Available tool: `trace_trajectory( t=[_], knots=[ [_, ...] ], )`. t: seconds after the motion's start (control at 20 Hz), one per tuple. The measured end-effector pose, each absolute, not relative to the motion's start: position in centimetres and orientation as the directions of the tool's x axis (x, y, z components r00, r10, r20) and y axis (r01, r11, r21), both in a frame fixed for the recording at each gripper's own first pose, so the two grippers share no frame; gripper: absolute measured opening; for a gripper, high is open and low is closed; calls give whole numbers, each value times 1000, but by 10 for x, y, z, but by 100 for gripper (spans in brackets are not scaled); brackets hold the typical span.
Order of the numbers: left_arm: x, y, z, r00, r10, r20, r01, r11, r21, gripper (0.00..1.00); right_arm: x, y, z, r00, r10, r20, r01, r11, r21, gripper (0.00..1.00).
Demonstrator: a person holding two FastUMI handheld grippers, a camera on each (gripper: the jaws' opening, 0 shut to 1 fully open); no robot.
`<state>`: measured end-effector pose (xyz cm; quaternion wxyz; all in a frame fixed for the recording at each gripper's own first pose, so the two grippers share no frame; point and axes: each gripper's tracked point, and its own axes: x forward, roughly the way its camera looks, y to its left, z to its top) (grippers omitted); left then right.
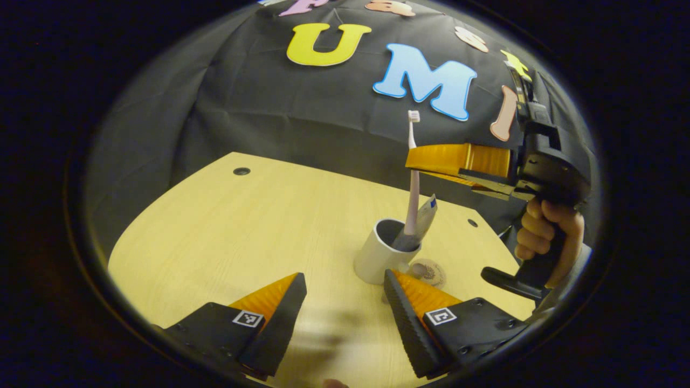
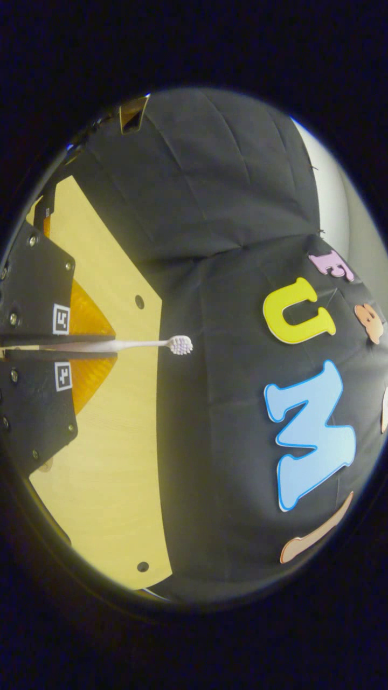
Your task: Put the toothbrush and toothpaste on the desktop into the cup, then pick up the cup and place it on the coaster on the desktop.
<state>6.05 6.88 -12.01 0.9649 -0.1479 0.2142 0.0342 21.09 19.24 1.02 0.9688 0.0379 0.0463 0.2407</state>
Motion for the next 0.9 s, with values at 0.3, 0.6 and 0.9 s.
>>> trace_trajectory(
  t=[0.3, 0.6, 0.9],
  knots=[
    [61, 74, -128, 896, 18, -443, -152, 951, -269, 94, 219, 188, 1, 890, 445, -96, -440, 895, 71, 9],
    [67, 65, -129, 895, -6, -446, -132, 952, -276, 94, 210, 180, 1, 899, 426, -105, -423, 905, 45, 34],
    [69, 56, -125, 897, -35, -441, -99, 956, -277, 93, 193, 162, 20, 929, 366, -58, -367, 930, 0, 53]
  ],
)
